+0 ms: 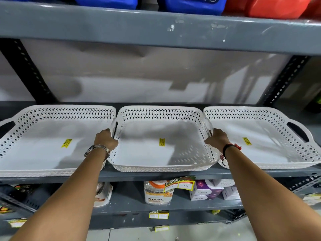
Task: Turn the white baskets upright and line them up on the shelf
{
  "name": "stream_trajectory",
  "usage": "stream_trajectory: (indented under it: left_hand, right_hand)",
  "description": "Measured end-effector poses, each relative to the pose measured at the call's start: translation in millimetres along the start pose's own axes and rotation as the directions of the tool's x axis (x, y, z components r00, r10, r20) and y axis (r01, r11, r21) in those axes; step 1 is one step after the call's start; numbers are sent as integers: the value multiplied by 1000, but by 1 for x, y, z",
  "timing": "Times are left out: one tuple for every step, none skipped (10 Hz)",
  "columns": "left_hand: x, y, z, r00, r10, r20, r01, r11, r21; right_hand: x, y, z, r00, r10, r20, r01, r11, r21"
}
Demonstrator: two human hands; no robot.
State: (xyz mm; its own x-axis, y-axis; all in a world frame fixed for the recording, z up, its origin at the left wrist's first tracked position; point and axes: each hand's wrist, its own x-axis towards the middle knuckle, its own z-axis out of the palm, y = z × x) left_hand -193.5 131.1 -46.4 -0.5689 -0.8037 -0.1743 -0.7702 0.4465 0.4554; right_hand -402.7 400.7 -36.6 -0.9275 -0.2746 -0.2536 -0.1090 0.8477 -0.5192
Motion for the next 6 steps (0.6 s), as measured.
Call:
stream_trajectory:
  left_hand:
    - [1,-1,-4,999,-7,48,8,1000,-9]
    - [0,1,-8,997,-27,71,28,1000,-9]
    - [2,0,-9,996,-39,80,44,997,-70]
    - [0,1,-11,994,-53,94,63,992,-106]
    - [-8,9,-15,997,-55,53,60,993,-97]
    - [-12,12,-20,998,-3,-63,0,999,-45]
  right_hand:
    - [-1,0,-6,999,10,31,-9,999,-39]
    - [-2,0,-9,999,12,35,-10,998,-55]
    - [-1,2,-12,999,2,42,0,999,-51]
    - [-2,3,-13,999,-1,49,4,998,-62]
    - [-8,-1,-15,1000,-11,-7,10,997,-75]
    - [-12,-5,-17,993,-27,-114,18,997,-79]
